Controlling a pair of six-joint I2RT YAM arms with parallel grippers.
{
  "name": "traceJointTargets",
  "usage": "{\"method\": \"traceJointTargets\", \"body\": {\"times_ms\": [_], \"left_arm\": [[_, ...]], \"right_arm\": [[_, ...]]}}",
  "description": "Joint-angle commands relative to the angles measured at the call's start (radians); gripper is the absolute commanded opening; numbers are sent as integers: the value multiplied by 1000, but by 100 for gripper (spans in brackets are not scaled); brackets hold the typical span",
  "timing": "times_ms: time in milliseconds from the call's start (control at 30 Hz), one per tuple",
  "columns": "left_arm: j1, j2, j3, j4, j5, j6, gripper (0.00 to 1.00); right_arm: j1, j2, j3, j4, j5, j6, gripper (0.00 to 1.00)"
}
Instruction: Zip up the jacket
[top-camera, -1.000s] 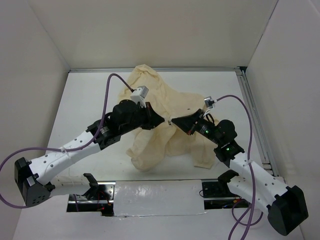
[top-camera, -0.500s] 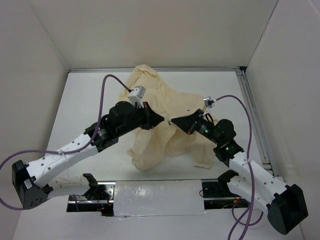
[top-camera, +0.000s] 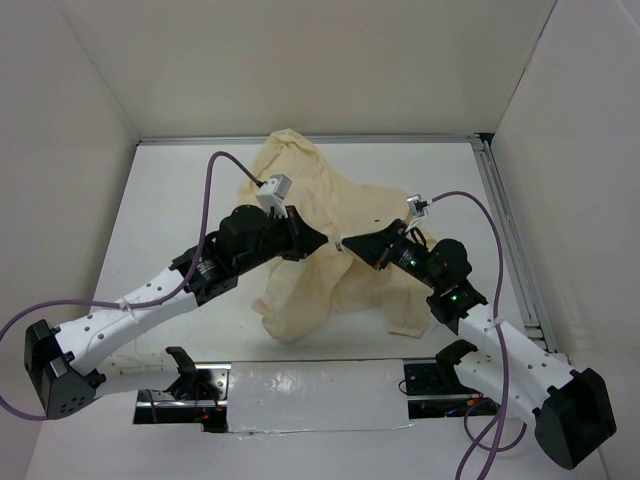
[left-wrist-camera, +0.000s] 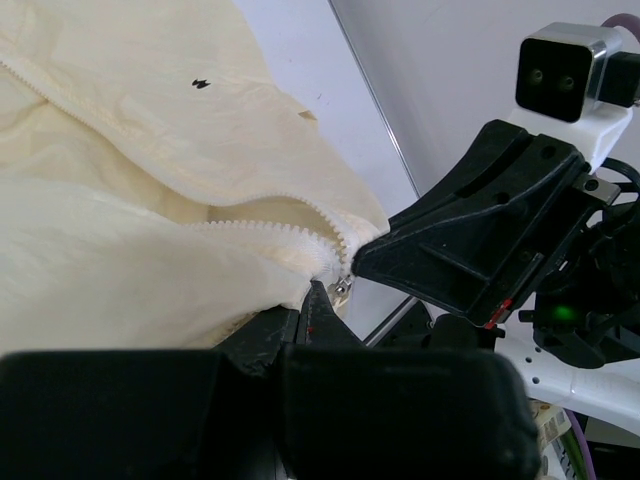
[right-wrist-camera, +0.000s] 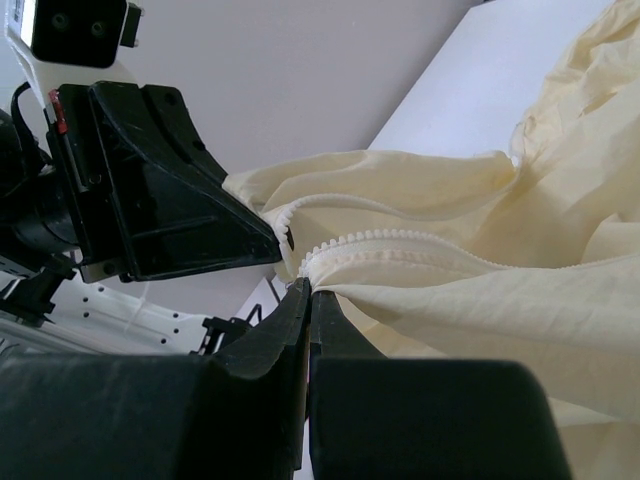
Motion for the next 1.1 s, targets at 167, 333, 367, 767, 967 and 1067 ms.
{"method": "traceJointTargets", "body": {"times_ms": [167, 333, 367, 767, 967, 1067], "left_arm": [[2, 2, -7, 77, 1, -7, 0], [2, -8, -20, 111, 19, -5, 0], [2, -8, -18, 109, 21, -2, 0], [2, 1, -24, 103, 26, -18, 0], [2, -2, -34, 123, 45, -2, 0], [1, -7, -44, 143, 72, 7, 0]], "right_arm": [[2, -15, 14, 59, -14, 18, 0], [8, -13, 23, 27, 2, 9, 0], [8, -15, 22, 26, 0, 3, 0], [8, -33, 9, 63, 22, 29, 0], [8, -32, 14, 53, 23, 33, 0], [5, -23, 25, 46, 23, 33, 0]]}}
